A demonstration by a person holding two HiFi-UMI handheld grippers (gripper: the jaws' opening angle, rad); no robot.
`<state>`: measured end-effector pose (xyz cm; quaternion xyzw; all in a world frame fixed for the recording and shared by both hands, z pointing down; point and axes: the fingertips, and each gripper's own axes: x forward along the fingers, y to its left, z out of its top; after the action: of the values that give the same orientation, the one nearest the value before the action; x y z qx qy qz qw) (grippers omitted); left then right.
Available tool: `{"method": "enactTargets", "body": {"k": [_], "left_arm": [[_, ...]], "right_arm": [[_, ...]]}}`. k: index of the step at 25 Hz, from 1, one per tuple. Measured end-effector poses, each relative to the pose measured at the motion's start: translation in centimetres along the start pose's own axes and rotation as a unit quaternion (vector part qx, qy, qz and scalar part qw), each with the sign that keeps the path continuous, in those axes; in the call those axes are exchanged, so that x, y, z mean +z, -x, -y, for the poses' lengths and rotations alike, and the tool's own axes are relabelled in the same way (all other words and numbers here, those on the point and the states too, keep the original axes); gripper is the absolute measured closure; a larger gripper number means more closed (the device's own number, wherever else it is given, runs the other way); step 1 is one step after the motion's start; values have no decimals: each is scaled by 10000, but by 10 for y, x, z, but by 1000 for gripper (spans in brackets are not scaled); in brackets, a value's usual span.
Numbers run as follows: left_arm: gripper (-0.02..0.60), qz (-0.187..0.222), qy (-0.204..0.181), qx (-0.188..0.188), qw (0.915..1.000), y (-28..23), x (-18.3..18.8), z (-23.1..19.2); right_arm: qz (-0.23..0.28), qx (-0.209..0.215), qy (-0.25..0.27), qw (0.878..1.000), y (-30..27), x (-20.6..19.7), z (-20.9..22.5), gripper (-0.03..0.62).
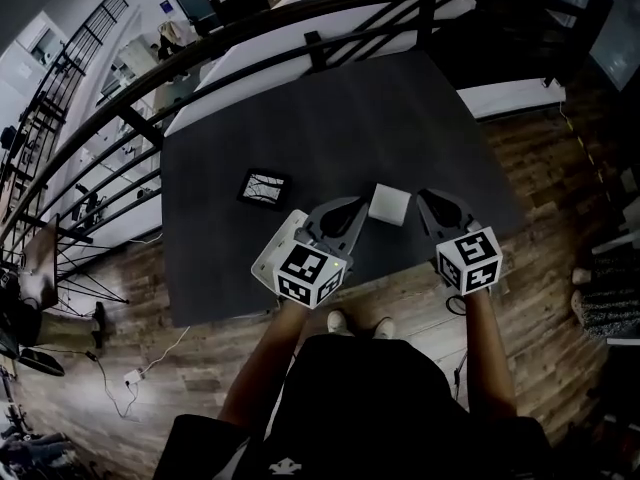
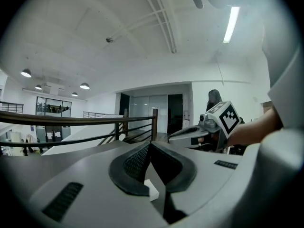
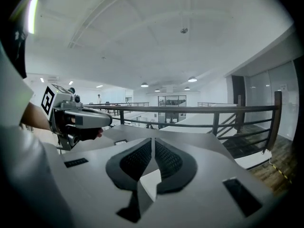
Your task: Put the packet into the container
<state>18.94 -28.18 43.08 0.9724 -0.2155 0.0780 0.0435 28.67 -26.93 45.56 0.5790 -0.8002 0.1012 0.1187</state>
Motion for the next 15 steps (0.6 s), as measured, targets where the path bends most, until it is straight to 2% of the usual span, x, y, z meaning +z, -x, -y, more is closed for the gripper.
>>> {"method": "enactTargets", "body": {"k": [6, 8, 12, 15], "left_arm": [[575, 59, 12, -47, 10000, -2, -1, -3], [575, 66, 52, 19, 10000, 1, -3, -8], [575, 41, 114, 191, 9997, 8, -9, -18], [575, 26, 152, 307, 9994, 14, -12, -25]], "right_arm": [[-550, -141, 360, 9977, -17, -27, 16, 576], [-780, -12, 509, 9957, -27, -34, 14, 466], [-1266, 277, 816, 9882, -50, -54, 10, 374], [-1683, 594, 1075, 9781, -67, -76, 4, 252]]}}
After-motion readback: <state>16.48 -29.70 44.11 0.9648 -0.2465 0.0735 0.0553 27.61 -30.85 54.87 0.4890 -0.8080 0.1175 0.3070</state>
